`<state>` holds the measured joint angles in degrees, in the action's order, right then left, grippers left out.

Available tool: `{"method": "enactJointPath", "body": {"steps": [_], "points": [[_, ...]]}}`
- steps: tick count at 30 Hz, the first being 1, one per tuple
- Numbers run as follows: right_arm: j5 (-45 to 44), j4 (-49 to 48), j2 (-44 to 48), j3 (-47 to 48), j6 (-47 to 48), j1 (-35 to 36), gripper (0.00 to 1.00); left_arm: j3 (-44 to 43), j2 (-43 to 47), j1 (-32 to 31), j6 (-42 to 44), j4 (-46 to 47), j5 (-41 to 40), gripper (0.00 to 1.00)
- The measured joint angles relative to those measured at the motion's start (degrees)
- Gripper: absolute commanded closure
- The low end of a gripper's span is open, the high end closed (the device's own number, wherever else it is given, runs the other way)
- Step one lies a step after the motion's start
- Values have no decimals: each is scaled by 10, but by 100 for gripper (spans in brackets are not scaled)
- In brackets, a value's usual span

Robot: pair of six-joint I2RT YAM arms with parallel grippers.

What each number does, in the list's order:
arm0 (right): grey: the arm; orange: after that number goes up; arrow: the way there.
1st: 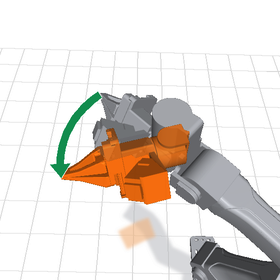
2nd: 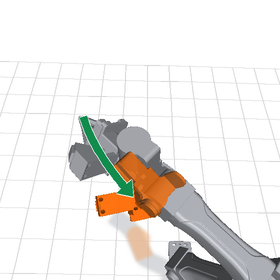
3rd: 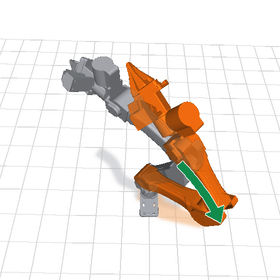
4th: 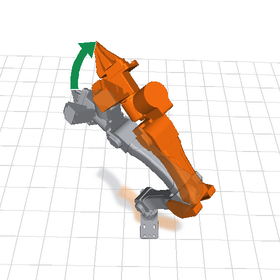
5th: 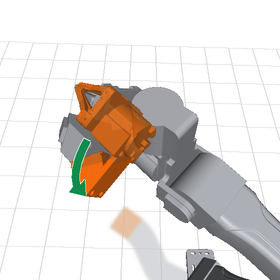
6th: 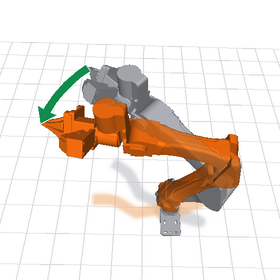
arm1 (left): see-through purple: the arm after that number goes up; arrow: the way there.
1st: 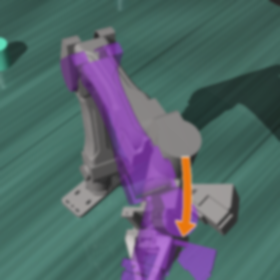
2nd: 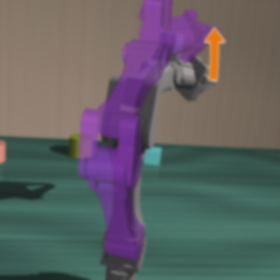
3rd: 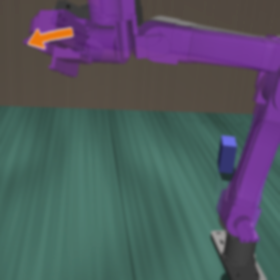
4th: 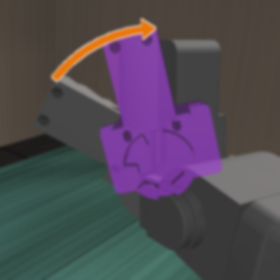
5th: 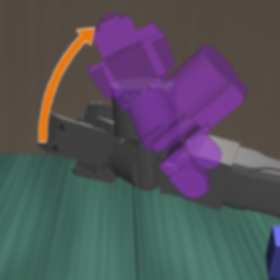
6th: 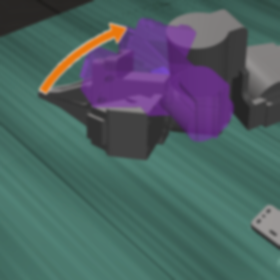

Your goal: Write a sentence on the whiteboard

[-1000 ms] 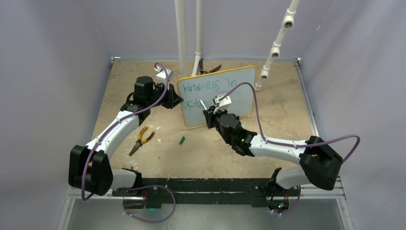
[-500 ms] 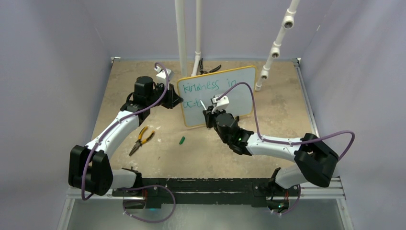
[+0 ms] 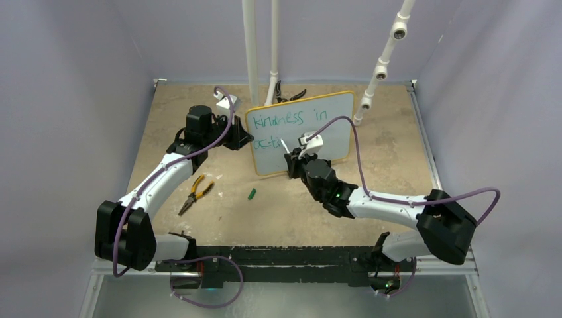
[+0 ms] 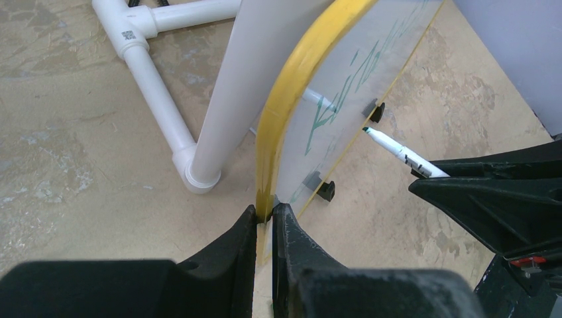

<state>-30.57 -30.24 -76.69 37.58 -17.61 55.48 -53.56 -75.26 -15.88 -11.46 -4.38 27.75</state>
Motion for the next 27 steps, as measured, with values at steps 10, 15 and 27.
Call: {"method": "enactJointPath", "body": {"steps": [10,15,27], "points": [[-5,11,-22,0,-8,-2,100,0,0,0,0,0,0,100],[-14,16,-27,0,-9,-8,100,0,0,0,0,0,0,100],[1,5,-37,3,7,-9,100,0,0,0,0,0,0,100]]}}
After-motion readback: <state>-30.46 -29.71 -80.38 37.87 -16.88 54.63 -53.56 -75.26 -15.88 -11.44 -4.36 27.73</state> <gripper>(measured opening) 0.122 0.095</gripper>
